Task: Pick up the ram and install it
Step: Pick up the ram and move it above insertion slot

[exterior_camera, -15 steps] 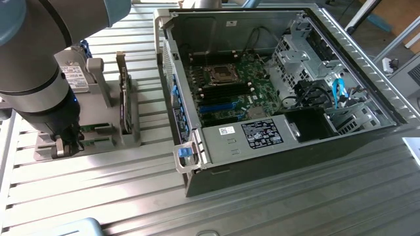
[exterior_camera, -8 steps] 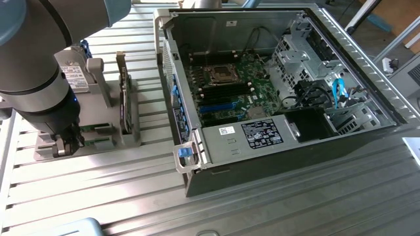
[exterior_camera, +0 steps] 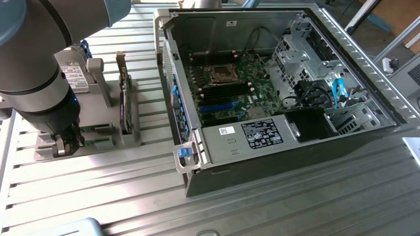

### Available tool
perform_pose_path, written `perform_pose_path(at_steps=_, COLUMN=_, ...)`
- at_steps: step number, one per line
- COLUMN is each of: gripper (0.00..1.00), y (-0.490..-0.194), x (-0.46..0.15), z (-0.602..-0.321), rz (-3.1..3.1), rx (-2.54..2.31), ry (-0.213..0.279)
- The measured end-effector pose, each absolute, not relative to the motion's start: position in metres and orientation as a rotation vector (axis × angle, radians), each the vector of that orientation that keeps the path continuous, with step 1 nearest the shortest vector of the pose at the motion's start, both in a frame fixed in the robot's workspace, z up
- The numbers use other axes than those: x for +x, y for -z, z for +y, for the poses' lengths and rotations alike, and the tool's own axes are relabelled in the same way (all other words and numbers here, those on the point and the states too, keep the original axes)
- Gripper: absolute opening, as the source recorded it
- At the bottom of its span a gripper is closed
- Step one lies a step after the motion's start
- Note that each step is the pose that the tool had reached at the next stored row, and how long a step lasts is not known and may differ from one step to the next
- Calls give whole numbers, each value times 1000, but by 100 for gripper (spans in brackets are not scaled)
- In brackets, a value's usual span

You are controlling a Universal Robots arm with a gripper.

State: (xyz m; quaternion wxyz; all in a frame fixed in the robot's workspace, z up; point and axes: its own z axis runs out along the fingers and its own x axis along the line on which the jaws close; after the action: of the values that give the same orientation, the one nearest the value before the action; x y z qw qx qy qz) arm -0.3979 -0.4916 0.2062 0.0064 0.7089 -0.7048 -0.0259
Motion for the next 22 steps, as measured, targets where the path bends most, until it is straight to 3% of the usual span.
perform_pose_path(at_steps=22, gripper=13, y=-220, x=-398, z=-492, rz=-2205, rx=2218, ry=81)
